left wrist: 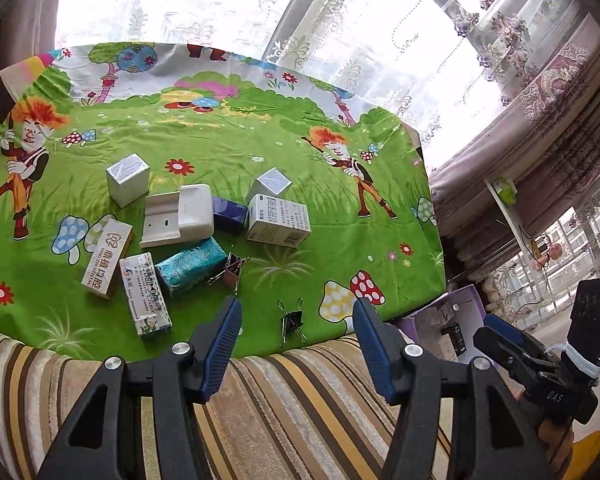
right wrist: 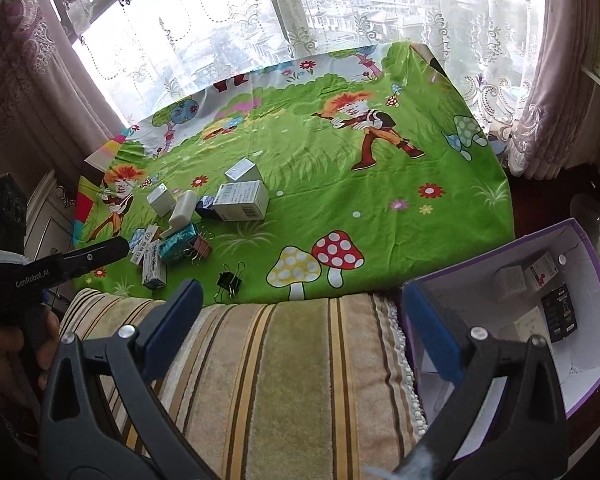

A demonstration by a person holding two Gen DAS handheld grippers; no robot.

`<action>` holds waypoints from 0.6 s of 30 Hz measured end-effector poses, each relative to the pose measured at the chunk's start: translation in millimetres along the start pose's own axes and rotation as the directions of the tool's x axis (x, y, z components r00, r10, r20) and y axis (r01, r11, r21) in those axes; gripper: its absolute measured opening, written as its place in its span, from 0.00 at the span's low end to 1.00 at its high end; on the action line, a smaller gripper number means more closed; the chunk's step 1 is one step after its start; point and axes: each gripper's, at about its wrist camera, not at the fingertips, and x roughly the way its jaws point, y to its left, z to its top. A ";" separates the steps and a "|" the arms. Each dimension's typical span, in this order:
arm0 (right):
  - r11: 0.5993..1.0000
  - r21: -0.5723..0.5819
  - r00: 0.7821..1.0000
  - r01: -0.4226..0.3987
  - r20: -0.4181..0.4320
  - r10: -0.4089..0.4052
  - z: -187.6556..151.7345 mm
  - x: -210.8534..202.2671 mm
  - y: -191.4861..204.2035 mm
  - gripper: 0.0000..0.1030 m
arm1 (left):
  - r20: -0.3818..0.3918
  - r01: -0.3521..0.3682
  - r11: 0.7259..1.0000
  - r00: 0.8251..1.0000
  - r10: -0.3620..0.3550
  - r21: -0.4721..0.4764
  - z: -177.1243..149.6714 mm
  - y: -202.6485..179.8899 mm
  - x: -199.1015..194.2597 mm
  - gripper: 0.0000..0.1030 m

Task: Organize rigid objects
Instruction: 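Move both open tools back over the remaining items on the bed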

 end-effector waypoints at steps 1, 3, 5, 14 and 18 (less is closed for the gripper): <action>1.000 -0.015 1.000 -0.003 -0.009 0.003 2.7 4.7 6.3 0.98 | 0.000 -0.017 1.000 1.000 0.017 -0.009 4.1 7.3 -0.8 0.57; 0.999 -0.044 0.999 -0.015 -0.035 0.013 7.3 15.6 19.4 0.98 | -0.004 -0.039 0.999 0.999 0.039 -0.030 11.0 20.6 -1.1 0.57; 0.997 -0.058 0.996 -0.042 -0.075 0.037 10.7 28.9 30.1 0.98 | -0.012 -0.060 0.997 0.998 0.059 -0.053 18.6 31.7 1.2 0.57; 0.992 -0.109 0.974 -0.069 -0.223 0.043 17.2 100.6 73.3 0.98 | -0.064 -0.134 0.983 0.990 0.127 -0.126 29.3 73.2 32.6 0.57; 0.987 -0.149 0.964 -0.061 -0.266 0.020 8.7 128.1 88.4 0.98 | -0.107 -0.176 0.976 0.981 0.163 -0.130 16.8 85.0 52.0 0.56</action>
